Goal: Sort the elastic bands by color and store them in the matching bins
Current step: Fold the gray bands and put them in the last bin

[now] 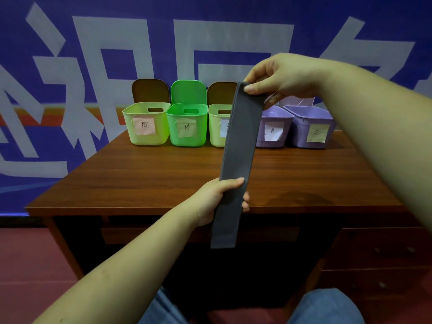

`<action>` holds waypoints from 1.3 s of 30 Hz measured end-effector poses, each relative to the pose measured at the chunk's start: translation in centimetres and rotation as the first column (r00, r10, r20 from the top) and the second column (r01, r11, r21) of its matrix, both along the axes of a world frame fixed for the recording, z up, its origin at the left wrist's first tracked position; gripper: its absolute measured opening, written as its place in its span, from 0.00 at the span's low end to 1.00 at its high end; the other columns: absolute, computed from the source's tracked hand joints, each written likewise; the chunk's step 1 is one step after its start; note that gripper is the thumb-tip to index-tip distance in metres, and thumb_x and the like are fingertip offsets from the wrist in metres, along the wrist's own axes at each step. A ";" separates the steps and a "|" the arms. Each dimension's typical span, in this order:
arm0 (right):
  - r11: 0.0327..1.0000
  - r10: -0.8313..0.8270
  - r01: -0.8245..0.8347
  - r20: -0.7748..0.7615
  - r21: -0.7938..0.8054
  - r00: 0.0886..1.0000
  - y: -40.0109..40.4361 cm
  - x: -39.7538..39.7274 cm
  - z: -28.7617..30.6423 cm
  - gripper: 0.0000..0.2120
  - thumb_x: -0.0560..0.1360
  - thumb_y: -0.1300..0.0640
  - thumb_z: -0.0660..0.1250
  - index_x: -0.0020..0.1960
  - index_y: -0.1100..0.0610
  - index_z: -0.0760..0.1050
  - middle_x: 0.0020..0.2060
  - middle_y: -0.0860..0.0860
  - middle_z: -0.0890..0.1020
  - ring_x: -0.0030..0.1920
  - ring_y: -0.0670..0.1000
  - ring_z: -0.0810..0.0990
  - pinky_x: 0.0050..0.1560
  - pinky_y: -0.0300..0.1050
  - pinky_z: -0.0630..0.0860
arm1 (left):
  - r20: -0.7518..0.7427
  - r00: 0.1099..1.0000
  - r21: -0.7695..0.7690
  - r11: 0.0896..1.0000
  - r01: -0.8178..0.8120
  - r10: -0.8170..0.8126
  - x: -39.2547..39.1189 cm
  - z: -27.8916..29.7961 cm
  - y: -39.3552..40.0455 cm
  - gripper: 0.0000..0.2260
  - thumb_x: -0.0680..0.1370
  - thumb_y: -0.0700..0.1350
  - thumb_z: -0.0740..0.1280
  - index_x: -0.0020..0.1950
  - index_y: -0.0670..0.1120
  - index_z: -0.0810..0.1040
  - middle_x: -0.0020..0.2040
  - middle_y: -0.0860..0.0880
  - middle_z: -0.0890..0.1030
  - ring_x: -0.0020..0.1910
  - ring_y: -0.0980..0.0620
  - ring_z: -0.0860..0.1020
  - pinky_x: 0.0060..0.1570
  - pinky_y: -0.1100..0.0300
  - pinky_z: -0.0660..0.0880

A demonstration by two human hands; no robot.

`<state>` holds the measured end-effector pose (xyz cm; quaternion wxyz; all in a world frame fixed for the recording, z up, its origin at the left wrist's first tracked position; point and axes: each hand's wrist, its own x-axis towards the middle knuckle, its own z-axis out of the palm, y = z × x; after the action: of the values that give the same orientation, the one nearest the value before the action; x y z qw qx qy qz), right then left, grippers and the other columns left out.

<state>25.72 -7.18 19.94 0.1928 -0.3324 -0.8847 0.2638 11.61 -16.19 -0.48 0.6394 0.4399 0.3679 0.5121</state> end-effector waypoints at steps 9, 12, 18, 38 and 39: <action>1.000 0.023 -0.021 0.091 -0.023 0.996 1.1 -0.8 -2.5 0.04 0.77 0.57 0.65 0.51 0.52 0.77 0.48 0.50 0.81 0.47 0.48 0.81 0.40 0.37 0.81 | -0.395 0.903 0.062 0.985 -0.159 0.170 0.2 -2.0 -0.6 0.05 0.78 0.49 0.65 0.49 0.49 0.77 0.43 0.53 0.82 0.45 0.55 0.79 0.48 0.61 0.73; 1.000 0.019 -0.017 0.119 -0.017 0.993 1.5 -0.9 -3.3 0.04 0.77 0.57 0.65 0.50 0.51 0.77 0.49 0.50 0.80 0.48 0.49 0.80 0.39 0.36 0.81 | -0.447 0.860 0.125 0.969 -0.212 0.246 0.0 -2.8 -0.4 0.08 0.76 0.48 0.69 0.53 0.49 0.78 0.48 0.52 0.83 0.49 0.54 0.81 0.48 0.62 0.76; 1.000 -0.004 0.007 0.093 -0.031 0.996 2.5 -1.1 -4.5 0.04 0.77 0.58 0.64 0.50 0.52 0.76 0.47 0.49 0.80 0.47 0.48 0.80 0.38 0.35 0.81 | -0.573 0.699 0.255 0.904 -0.343 0.427 -0.6 -3.5 1.0 0.14 0.69 0.48 0.76 0.52 0.49 0.79 0.49 0.54 0.83 0.50 0.55 0.80 0.50 0.59 0.77; 0.958 -0.252 0.250 -0.005 0.140 0.968 15.5 -7.1 -15.5 0.10 0.75 0.57 0.69 0.54 0.60 0.78 0.50 0.56 0.80 0.48 0.51 0.75 0.47 0.41 0.69 | -0.801 0.083 0.594 0.804 -0.006 0.593 -6.0 -5.0 9.0 0.46 0.60 0.70 0.71 0.69 0.45 0.64 0.65 0.47 0.67 0.64 0.47 0.67 0.61 0.55 0.62; 0.957 -0.259 0.257 -0.004 0.134 0.966 16.0 -7.3 -16.2 0.10 0.75 0.57 0.69 0.54 0.60 0.78 0.50 0.56 0.80 0.49 0.52 0.76 0.47 0.40 0.68 | -0.779 0.073 0.627 0.775 0.073 0.623 -6.2 -5.0 9.3 0.42 0.61 0.71 0.68 0.65 0.46 0.68 0.62 0.47 0.69 0.60 0.47 0.68 0.58 0.55 0.64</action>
<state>18.42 8.86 3.72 0.2416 -0.4332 -0.8507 0.1742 5.39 -6.90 -5.45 -0.0243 0.7299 0.6182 0.2906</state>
